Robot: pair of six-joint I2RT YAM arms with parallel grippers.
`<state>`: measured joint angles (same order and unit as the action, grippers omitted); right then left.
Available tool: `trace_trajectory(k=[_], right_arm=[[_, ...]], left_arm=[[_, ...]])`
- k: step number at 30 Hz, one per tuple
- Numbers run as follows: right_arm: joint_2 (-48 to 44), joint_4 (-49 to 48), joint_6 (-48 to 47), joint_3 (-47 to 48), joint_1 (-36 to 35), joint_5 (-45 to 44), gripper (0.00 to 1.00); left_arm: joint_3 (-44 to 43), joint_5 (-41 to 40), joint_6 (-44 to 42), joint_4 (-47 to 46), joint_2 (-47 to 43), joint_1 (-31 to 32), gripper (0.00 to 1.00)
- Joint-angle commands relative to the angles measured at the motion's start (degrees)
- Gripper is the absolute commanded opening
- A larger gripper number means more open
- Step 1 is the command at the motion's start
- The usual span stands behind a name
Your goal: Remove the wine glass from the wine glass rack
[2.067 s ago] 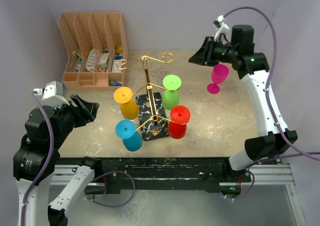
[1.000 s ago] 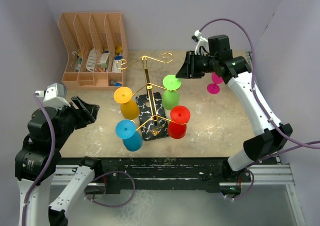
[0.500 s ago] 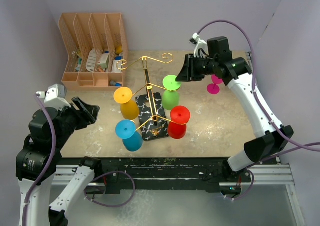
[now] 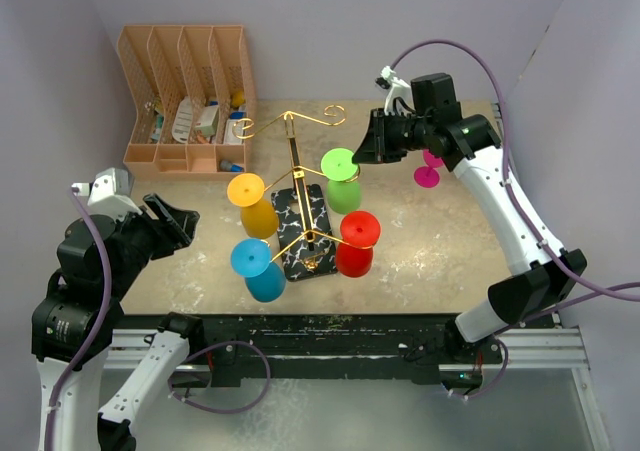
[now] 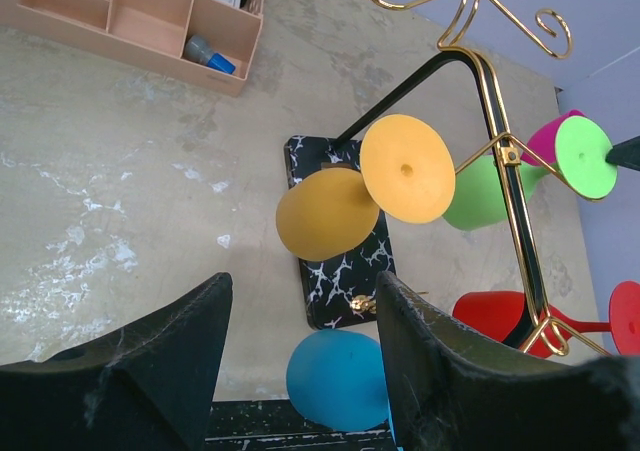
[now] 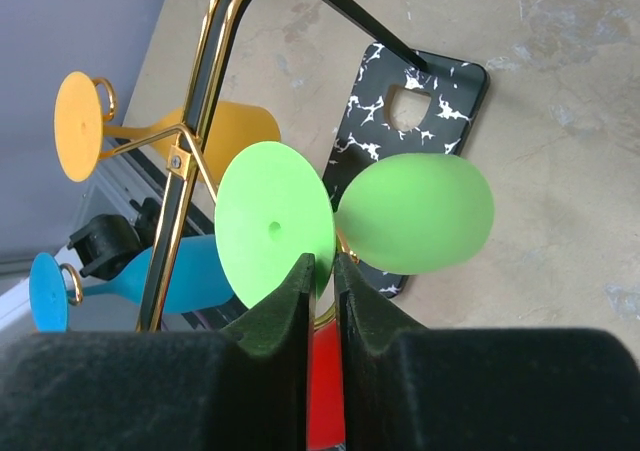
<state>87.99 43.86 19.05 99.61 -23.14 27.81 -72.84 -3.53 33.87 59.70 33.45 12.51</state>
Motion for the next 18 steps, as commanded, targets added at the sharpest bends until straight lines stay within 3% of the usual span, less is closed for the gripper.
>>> trace_trajectory(k=[1,18], right_arm=[[-1.1,-1.9,0.6,1.4,-0.4,1.4,0.14],[-0.4,-6.9,3.5,1.1,-1.5,7.0,0.26]], left_arm=[[0.0,-1.0,0.6,-0.6,-0.2,0.1,0.63],[0.3,-1.5,0.5,-0.4,-0.4,0.1,0.63]])
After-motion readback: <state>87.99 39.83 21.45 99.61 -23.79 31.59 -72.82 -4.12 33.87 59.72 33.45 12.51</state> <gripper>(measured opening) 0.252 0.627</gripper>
